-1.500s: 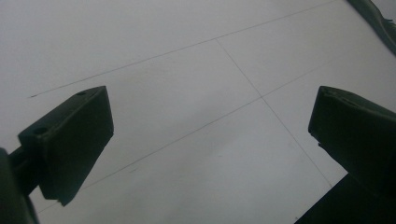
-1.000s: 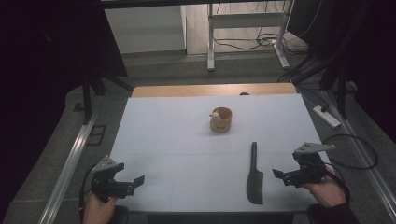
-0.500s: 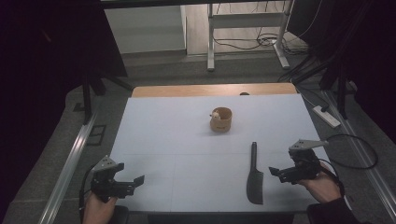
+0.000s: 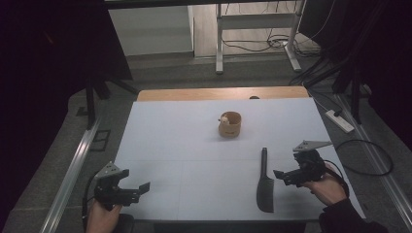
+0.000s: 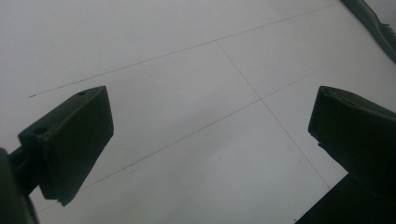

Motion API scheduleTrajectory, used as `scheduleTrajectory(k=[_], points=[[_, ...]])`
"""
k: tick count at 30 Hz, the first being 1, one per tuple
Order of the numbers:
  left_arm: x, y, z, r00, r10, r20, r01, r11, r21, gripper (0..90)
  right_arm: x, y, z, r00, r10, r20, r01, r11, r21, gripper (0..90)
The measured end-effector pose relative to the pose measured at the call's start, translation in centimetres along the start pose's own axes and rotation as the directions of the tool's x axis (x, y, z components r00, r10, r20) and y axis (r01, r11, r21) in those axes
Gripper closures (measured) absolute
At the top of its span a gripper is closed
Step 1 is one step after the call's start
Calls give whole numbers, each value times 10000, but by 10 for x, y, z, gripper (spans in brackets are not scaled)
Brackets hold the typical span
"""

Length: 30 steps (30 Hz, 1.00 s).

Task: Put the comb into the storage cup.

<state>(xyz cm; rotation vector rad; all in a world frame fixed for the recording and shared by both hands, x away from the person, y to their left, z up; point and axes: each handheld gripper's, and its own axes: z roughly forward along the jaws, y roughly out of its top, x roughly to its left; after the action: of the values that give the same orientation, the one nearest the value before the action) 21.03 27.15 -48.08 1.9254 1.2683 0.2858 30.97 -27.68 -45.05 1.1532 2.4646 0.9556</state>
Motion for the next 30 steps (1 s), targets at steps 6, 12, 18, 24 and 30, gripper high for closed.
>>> scheduleTrajectory(k=[6,12,18,24,30], points=[[0,0,0,10000,3,5,-3,10000,-9,5,2,5,5,9998,-175,-35,175,9998,4,0],[0,0,0,10000,2,8,-2,10000,-4,5,2,11,11,9994,-343,-73,343,9994,50,0],[0,0,0,10000,-1,28,1,10000,-4,5,3,16,17,9988,-456,-150,460,9987,232,0],[0,0,0,10000,-3,42,3,10000,-3,4,3,20,22,9989,-448,-159,453,9982,389,0],[0,0,0,10000,0,51,0,10000,3,5,4,27,31,9977,-639,-205,649,9963,565,0]])
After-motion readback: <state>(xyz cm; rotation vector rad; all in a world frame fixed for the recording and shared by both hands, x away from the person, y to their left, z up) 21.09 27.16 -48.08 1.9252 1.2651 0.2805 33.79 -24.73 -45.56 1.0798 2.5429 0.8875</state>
